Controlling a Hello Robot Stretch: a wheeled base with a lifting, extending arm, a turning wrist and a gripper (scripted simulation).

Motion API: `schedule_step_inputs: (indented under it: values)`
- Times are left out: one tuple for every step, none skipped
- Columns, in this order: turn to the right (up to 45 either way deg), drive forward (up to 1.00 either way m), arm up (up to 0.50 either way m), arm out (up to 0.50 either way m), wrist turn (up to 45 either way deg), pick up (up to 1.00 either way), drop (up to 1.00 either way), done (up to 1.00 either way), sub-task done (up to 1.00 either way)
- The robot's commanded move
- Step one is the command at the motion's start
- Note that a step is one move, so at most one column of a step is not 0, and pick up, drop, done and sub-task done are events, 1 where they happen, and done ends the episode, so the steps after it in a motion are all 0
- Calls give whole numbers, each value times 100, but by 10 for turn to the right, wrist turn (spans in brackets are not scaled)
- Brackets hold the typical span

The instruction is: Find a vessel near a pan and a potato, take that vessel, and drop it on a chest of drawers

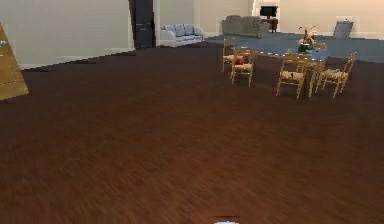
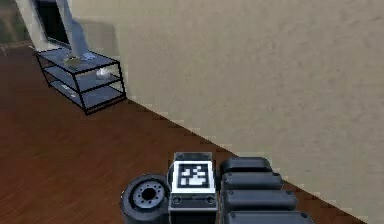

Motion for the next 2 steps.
schedule_step_inputs:
  values:
    - [0,45,0,0,0,0,0,0,0]
    - [-390,0,0,0,0,0,0,0,0]
